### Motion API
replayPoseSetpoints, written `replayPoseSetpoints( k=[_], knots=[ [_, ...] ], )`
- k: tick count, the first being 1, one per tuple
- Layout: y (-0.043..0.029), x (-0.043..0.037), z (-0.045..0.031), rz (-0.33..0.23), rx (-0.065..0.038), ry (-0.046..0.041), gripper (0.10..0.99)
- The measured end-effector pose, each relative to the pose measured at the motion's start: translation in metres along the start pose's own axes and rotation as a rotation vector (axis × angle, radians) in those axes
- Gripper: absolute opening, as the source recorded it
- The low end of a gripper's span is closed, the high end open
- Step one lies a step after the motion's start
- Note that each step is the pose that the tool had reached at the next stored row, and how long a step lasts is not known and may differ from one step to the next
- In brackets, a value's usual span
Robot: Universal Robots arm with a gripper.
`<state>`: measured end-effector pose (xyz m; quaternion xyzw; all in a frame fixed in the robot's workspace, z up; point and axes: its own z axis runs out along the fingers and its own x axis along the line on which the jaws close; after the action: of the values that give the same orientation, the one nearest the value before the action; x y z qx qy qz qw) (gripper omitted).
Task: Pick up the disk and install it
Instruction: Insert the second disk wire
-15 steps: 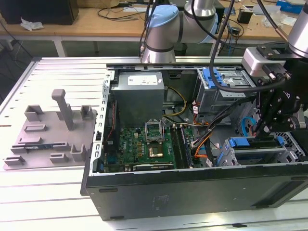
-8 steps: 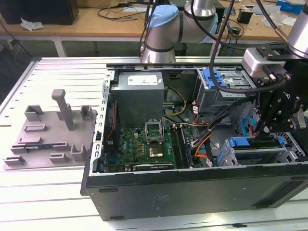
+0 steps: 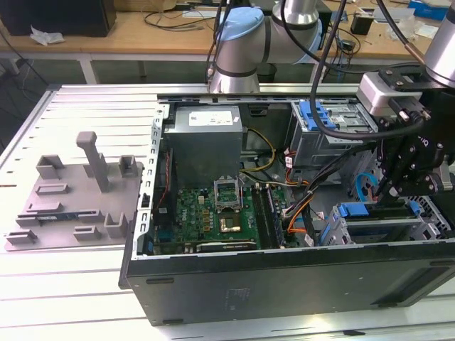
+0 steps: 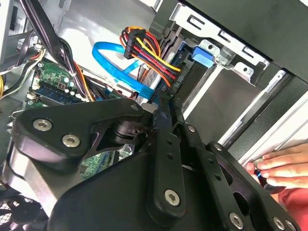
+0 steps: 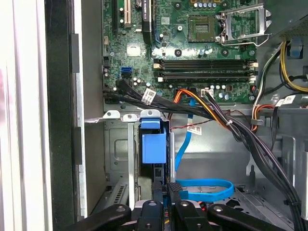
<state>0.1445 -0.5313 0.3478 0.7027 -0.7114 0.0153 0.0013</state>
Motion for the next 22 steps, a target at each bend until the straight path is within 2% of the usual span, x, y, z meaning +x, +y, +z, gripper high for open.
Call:
replayPoseSetpoints(
  k=[22],
  knots=[
    [0.0000, 0.0005, 0.0018, -0.019, 0.000, -0.0004, 0.161]
  ],
)
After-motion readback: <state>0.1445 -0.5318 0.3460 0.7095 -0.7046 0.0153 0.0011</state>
